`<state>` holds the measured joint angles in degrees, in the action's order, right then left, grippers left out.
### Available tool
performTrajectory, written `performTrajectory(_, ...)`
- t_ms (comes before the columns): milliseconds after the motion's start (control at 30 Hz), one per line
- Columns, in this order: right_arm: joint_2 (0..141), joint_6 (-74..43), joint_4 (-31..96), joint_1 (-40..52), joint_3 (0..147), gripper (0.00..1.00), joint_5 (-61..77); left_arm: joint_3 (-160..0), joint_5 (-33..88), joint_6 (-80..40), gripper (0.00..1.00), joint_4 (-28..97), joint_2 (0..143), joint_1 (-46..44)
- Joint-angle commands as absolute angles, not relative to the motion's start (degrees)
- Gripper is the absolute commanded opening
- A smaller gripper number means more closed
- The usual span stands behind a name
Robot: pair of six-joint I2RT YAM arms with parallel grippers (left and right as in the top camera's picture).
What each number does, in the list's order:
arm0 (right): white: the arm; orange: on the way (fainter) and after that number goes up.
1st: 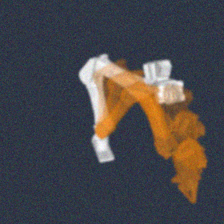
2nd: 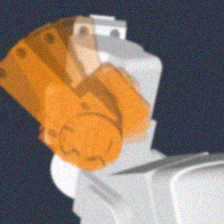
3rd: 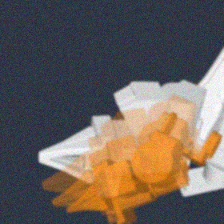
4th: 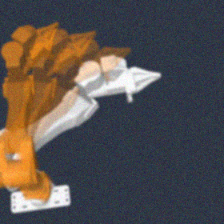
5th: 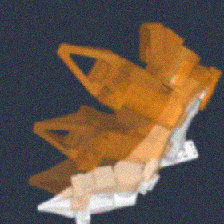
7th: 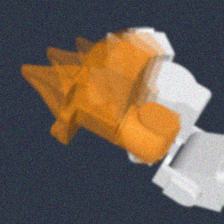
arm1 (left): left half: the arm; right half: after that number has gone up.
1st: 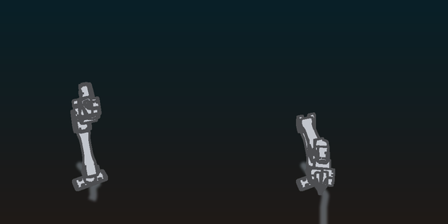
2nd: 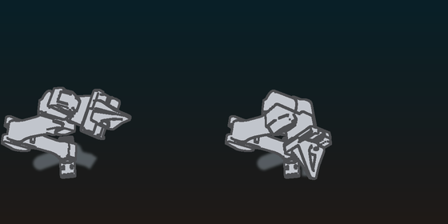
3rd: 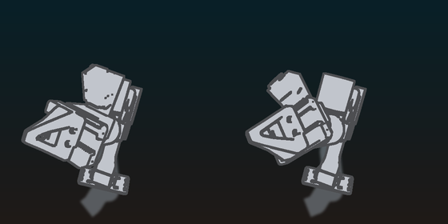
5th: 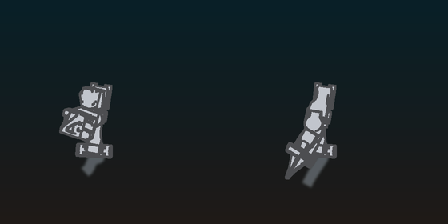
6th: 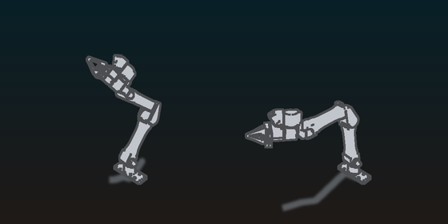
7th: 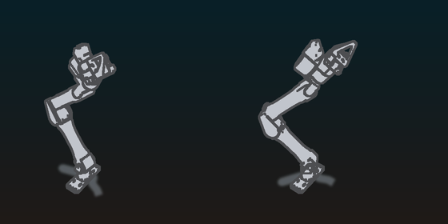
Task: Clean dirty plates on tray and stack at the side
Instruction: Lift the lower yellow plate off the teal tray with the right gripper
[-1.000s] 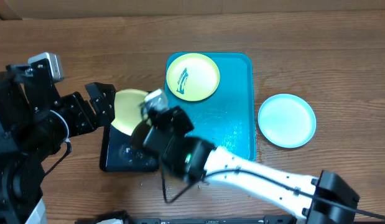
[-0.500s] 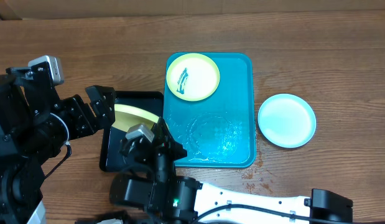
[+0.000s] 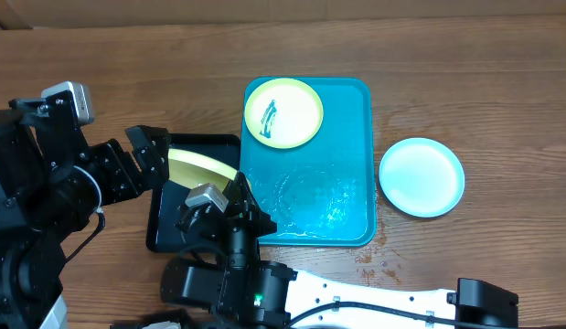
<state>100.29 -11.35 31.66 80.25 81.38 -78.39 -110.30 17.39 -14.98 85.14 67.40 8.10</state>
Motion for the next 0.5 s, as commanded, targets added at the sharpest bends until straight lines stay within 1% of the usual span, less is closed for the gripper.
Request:
performTrajectory(0, 99.33, -11.44, 31.31, 80.20, 82.63, 0.04, -80.14, -110.89, 16.97, -14.13, 1.00, 85.19, 67.02, 8.23)
performTrajectory(467, 99.33, -11.49, 31.31, 80.18, 82.63, 0.04, -80.12, -110.78, 15.64, -14.11, 1.00, 85.54, 67.07, 8.23)
